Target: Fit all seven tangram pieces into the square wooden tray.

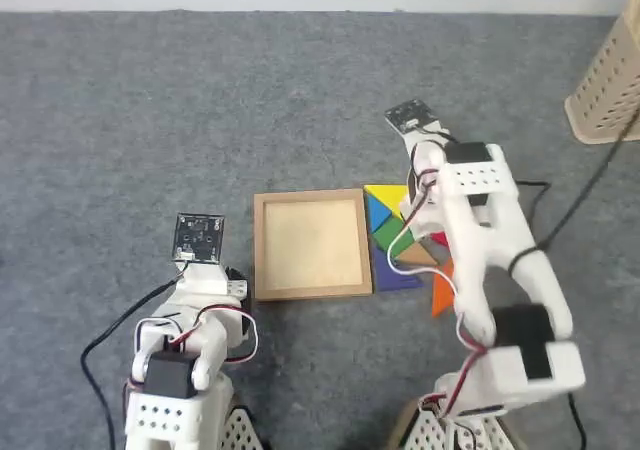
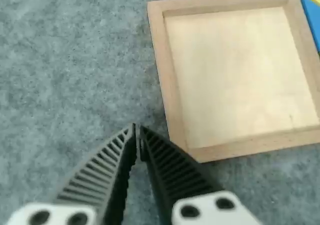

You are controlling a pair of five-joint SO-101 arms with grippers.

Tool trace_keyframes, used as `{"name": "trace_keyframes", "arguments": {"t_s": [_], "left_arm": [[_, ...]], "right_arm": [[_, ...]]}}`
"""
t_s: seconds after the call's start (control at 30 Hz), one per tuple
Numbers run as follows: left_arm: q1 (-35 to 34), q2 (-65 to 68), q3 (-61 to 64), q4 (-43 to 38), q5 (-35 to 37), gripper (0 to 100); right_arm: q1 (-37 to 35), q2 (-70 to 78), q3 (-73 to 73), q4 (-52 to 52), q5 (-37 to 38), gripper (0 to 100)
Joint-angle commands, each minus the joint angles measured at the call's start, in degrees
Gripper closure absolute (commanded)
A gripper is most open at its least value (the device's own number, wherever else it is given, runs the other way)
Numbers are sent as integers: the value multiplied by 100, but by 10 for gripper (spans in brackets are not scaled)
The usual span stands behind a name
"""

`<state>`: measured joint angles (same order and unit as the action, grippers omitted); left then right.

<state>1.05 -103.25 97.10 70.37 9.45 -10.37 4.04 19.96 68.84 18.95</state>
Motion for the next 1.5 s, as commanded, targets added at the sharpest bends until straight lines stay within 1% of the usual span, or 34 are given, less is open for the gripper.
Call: {"name": "trace_keyframes", "arguments": {"t_s": [0.0,0.1,0.37,0.7,0.9,1.13,1.33,1.4,1.47], "left_arm": [[-9,-88,-48,-158,-9,987],[-9,-88,-48,-158,-9,987],[-9,-88,-48,-158,-9,987],[-9,-88,-48,-158,-9,987],[-9,-88,-48,-158,-9,987],[-9,-88,-48,-158,-9,987],[-9,-88,-48,-158,-9,987],[-9,-88,-48,-158,-9,987],[-9,-88,-48,-158,-9,987]], "right_arm": [[-31,163,-334,-277,-123,715],[4,365,-343,-409,-123,716],[602,892,-343,-787,-88,716],[629,1349,-369,-831,-70,719],[629,1349,-369,-840,-114,828],[637,1349,-369,-831,-114,886],[989,1341,-378,-857,-123,948],[1086,1332,-457,-822,-123,987],[1165,1332,-501,-804,-255,992]]}}
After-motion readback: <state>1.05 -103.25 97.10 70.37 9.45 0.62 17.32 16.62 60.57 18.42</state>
